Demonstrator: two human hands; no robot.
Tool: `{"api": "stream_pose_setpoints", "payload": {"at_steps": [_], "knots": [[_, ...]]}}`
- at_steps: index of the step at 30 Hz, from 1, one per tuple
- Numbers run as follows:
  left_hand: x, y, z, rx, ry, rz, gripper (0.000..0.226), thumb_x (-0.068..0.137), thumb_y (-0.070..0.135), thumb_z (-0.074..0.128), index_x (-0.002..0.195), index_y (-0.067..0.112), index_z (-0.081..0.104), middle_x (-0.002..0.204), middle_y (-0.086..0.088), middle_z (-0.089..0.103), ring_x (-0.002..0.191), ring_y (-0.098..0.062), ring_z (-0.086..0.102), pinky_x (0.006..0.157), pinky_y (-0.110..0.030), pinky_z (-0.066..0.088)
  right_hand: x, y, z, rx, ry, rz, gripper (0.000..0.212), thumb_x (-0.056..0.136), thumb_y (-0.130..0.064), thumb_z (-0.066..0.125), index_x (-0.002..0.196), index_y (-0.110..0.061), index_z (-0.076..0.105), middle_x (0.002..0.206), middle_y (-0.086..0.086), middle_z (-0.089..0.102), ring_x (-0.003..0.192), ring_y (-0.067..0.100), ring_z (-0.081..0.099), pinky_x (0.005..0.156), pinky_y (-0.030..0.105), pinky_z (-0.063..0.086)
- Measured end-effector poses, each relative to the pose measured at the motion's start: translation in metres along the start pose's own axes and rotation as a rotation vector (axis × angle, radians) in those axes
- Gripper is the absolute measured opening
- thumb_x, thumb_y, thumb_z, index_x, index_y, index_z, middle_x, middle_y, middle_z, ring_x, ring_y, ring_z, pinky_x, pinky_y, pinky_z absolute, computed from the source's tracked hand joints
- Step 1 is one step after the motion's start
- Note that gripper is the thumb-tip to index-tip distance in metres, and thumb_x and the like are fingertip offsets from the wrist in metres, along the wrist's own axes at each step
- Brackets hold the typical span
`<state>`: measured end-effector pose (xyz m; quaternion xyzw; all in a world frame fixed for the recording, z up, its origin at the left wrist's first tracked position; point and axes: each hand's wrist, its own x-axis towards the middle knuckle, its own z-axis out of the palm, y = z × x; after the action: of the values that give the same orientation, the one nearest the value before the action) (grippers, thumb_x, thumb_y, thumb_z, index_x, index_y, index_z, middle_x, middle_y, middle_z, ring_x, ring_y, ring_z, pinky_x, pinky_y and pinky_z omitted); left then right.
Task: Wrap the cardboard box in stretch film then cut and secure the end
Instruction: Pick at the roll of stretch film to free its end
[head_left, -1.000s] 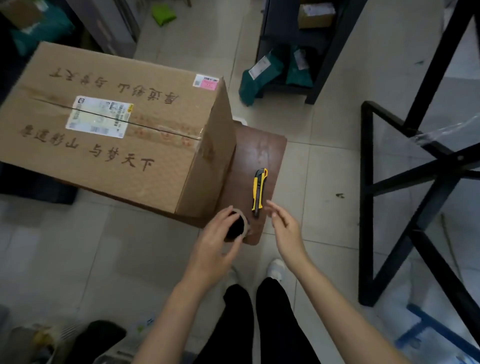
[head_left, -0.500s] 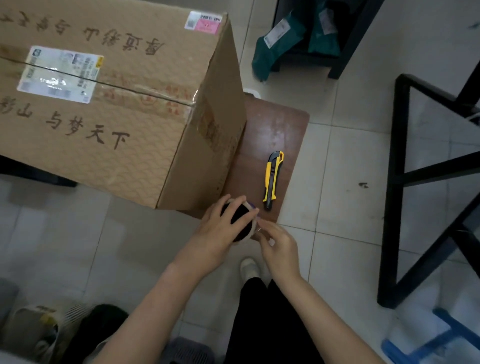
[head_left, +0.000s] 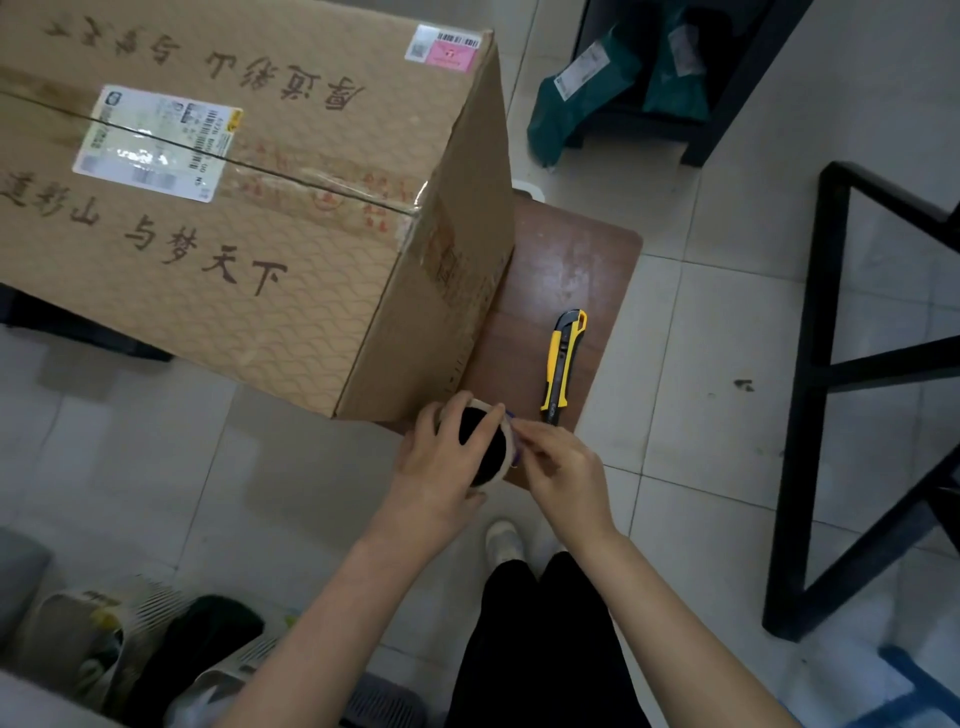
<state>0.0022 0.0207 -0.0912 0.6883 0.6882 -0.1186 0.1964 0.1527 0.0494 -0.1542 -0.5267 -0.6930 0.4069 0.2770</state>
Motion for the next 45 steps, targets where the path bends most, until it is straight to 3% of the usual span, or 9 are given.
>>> {"api": "stream_pose_setpoints", "payload": {"at_steps": [7, 13, 22, 26, 32, 36, 39, 42, 45], "knots": [[-0.006, 0.000, -0.002, 0.038, 0.030, -0.086, 0.095, 0.067, 0.042, 0.074, 0.143, 0.030, 0.019, 0.146, -0.007, 0.026, 0.122, -0.029, 0.035, 0.092, -0.041, 0.042, -0.005, 0.008, -0.006, -0.035, 0.036, -0.078, 0.016, 0.079, 0.007, 0.067, 0.091, 0.000, 0.074, 0.089, 0.012, 0.075, 0.081, 0.027, 0.070, 0.071, 0.036, 0.055], [-0.013, 0.012, 0.000, 0.035, 0.037, -0.252, 0.095, 0.069, 0.054, 0.069, 0.142, 0.028, 0.015, 0.140, -0.009, 0.028, 0.112, -0.029, 0.041, 0.081, -0.037, 0.046, -0.018, 0.013, -0.007, 0.130, 0.078, 0.143, 0.012, 0.081, 0.005, 0.065, 0.090, -0.002, 0.071, 0.100, 0.005, 0.073, 0.086, 0.004, 0.064, 0.068, 0.018, 0.053], [-0.012, 0.023, 0.000, -0.066, 0.042, -0.470, 0.099, 0.067, 0.068, 0.061, 0.143, 0.029, 0.011, 0.129, -0.016, 0.035, 0.098, -0.031, 0.047, 0.076, -0.034, 0.045, -0.029, 0.015, -0.022, 0.353, 0.118, 0.351, 0.033, 0.081, 0.006, 0.064, 0.072, -0.026, 0.059, 0.094, -0.012, 0.071, 0.088, 0.004, 0.070, 0.069, 0.013, 0.052], [-0.008, 0.027, 0.002, 0.072, 0.075, -0.391, 0.089, 0.075, 0.074, 0.045, 0.145, 0.041, 0.002, 0.125, -0.020, 0.038, 0.101, -0.033, 0.045, 0.082, -0.036, 0.042, -0.016, 0.014, -0.025, 0.379, 0.115, 0.339, 0.034, 0.083, 0.005, 0.061, 0.075, -0.028, 0.058, 0.086, -0.005, 0.072, 0.082, 0.010, 0.070, 0.074, 0.022, 0.055], [0.005, 0.030, 0.002, 0.093, 0.289, -0.118, 0.070, 0.070, 0.052, 0.069, 0.124, 0.009, 0.054, 0.127, -0.017, 0.056, 0.114, -0.034, 0.055, 0.090, -0.043, 0.046, 0.009, 0.016, -0.024, 0.376, 0.138, 0.330, 0.020, 0.086, -0.001, 0.060, 0.079, -0.019, 0.060, 0.081, -0.004, 0.070, 0.077, 0.006, 0.067, 0.071, 0.018, 0.053], [0.011, 0.018, 0.000, 0.014, 0.217, -0.001, 0.068, 0.076, 0.057, 0.060, 0.135, 0.026, 0.047, 0.127, -0.021, 0.054, 0.114, -0.038, 0.052, 0.092, -0.049, 0.042, 0.017, 0.019, -0.022, 0.425, 0.145, 0.358, 0.014, 0.088, 0.000, 0.058, 0.082, -0.012, 0.061, 0.084, 0.001, 0.070, 0.079, 0.009, 0.067, 0.074, 0.020, 0.053], [0.010, 0.011, -0.004, 0.061, 0.062, -0.001, 0.092, 0.068, 0.067, 0.058, 0.144, 0.026, 0.026, 0.146, -0.017, 0.032, 0.125, -0.036, 0.037, 0.099, -0.048, 0.033, 0.026, 0.016, -0.023, 0.494, 0.153, 0.398, 0.026, 0.089, 0.004, 0.055, 0.078, -0.019, 0.057, 0.086, 0.008, 0.068, 0.081, 0.017, 0.066, 0.075, 0.019, 0.053], [0.008, -0.001, -0.003, 0.147, -0.016, 0.155, 0.109, 0.064, 0.053, 0.067, 0.147, 0.022, 0.003, 0.157, -0.005, 0.006, 0.138, -0.030, 0.018, 0.110, -0.046, 0.020, 0.036, 0.013, -0.021, 0.506, 0.110, 0.402, 0.025, 0.090, 0.005, 0.055, 0.078, -0.018, 0.057, 0.088, 0.009, 0.068, 0.084, 0.018, 0.066, 0.077, 0.018, 0.052], [0.007, -0.012, -0.008, 0.154, -0.083, 0.259, 0.108, 0.067, 0.026, 0.071, 0.144, 0.037, -0.004, 0.155, -0.006, 0.006, 0.138, -0.031, 0.009, 0.111, -0.045, 0.019, 0.044, 0.009, -0.019, 0.491, 0.077, 0.397, 0.025, 0.090, 0.004, 0.054, 0.079, -0.018, 0.056, 0.090, 0.012, 0.069, 0.091, 0.024, 0.068, 0.085, 0.031, 0.054]]}}
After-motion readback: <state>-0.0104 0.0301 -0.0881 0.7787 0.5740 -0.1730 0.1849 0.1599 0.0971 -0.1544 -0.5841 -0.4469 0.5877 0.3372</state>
